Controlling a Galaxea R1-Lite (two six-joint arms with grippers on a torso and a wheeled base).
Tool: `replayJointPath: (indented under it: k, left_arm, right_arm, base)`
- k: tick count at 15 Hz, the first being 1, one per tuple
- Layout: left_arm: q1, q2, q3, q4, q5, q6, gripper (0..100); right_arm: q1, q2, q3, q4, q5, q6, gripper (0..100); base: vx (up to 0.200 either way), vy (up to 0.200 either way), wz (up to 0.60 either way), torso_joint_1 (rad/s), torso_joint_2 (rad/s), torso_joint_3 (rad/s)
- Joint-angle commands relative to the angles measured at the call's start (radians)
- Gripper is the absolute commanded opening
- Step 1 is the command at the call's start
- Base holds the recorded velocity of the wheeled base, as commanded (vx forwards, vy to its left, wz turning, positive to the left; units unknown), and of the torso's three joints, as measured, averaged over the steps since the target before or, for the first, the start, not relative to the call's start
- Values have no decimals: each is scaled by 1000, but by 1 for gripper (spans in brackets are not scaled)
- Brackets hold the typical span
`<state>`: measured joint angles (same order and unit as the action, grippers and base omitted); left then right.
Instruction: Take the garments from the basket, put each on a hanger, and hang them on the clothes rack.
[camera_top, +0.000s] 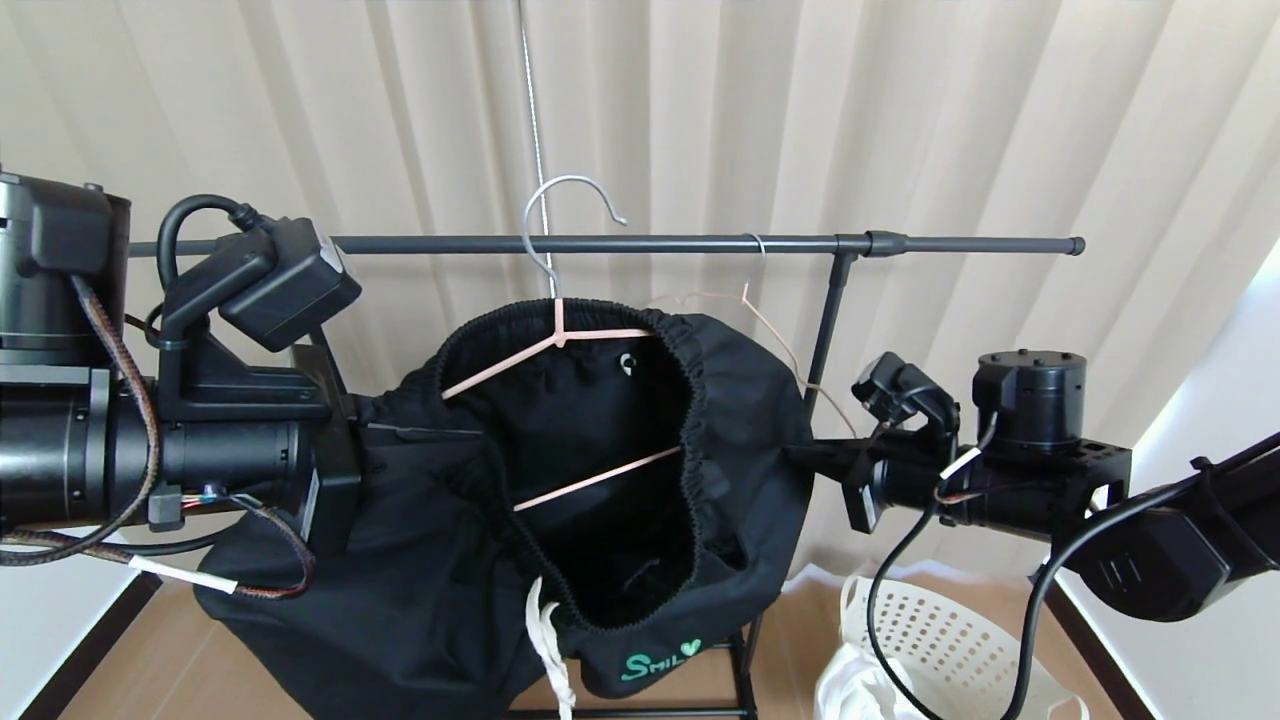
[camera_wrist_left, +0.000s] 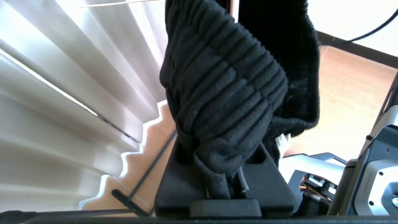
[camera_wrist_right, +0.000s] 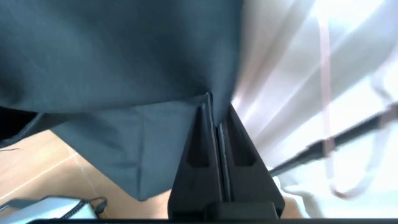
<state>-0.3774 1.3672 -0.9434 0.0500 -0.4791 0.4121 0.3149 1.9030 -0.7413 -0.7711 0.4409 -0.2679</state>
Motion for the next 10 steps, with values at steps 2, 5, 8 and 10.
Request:
replayJointPath:
  k: [2, 5, 8, 10]
  left_arm:
    - [2, -22, 28, 1, 10, 2, 0]
    - [2, -54, 64, 2, 10, 8, 0]
    - [2, -79, 84, 4, 10, 17, 0]
    - [2, -82, 91, 4, 10, 22, 0]
  right_arm:
    - [-39, -24, -17, -1, 1, 29, 0]
    - [-57, -24, -35, 1, 1, 45, 0]
    - [-73, -24, -46, 1, 2, 62, 0]
    - [-79, -21, -55, 3, 2, 72, 0]
  base:
    - [0, 0, 0, 0, 0, 0]
    - [0, 0, 0, 0, 0, 0]
    - [0, 0, 0, 0, 0, 0]
    - [0, 0, 0, 0, 0, 0]
